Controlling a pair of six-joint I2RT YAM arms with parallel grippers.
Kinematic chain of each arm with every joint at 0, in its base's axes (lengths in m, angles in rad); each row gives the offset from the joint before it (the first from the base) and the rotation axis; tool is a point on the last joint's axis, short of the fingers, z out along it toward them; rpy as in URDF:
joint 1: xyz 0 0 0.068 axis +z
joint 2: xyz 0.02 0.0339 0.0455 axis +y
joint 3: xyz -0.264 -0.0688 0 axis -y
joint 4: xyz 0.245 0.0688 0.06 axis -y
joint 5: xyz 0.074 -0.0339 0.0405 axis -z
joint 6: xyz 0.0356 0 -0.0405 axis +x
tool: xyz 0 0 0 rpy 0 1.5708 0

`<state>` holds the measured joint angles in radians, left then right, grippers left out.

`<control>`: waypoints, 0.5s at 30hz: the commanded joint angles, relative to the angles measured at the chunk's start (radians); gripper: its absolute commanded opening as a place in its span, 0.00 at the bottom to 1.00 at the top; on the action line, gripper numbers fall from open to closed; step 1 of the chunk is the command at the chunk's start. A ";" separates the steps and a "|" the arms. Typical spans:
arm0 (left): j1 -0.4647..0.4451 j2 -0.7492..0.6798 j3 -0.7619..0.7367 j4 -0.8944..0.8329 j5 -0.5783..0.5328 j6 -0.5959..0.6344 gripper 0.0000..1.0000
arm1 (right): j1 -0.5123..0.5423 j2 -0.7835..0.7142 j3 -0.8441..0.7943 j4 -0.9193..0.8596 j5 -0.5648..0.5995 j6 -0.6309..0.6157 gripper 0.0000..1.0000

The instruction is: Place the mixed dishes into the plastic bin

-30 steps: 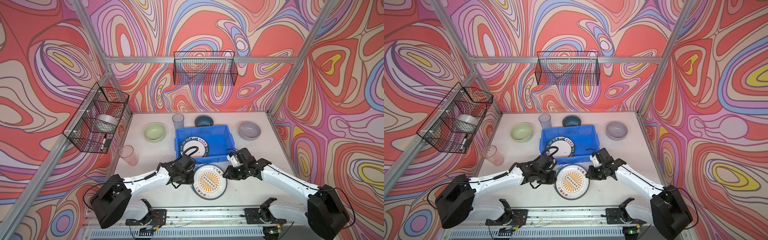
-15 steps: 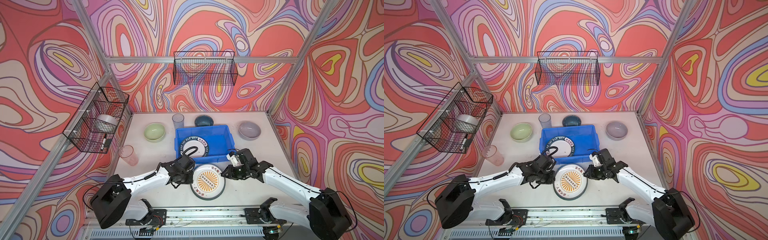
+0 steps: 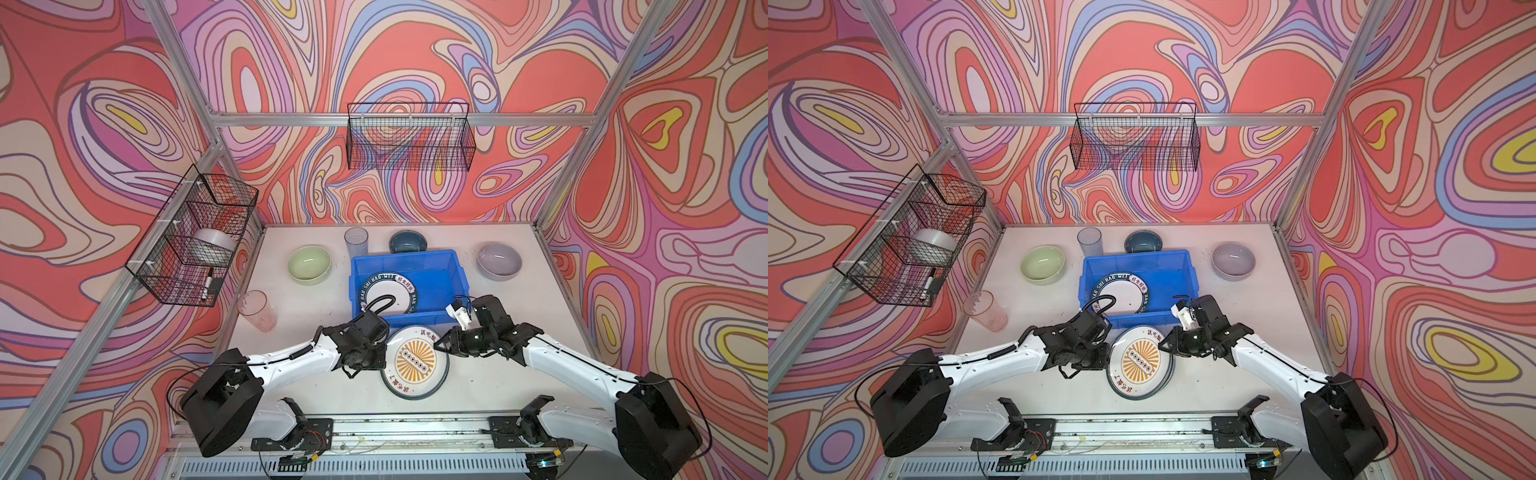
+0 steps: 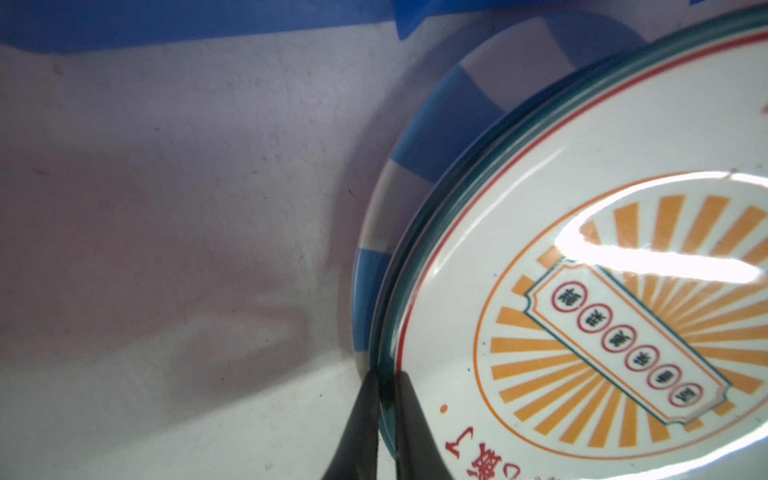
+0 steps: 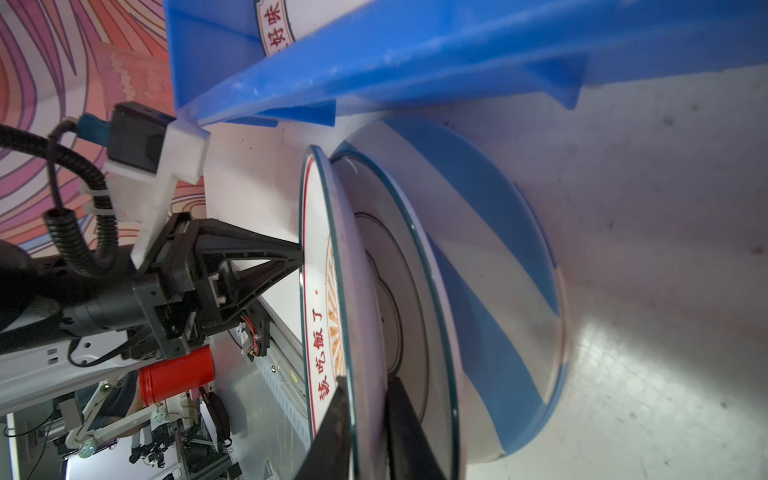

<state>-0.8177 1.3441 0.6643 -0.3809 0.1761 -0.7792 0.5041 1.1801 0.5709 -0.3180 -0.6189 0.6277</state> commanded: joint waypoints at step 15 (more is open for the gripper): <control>-0.008 -0.102 0.007 -0.022 -0.027 -0.023 0.24 | 0.010 -0.020 0.063 -0.101 0.048 -0.059 0.04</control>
<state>-0.8196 1.2766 0.6647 -0.3771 0.1738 -0.7845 0.5060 1.1812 0.5945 -0.4198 -0.5568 0.5835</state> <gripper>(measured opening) 0.230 0.085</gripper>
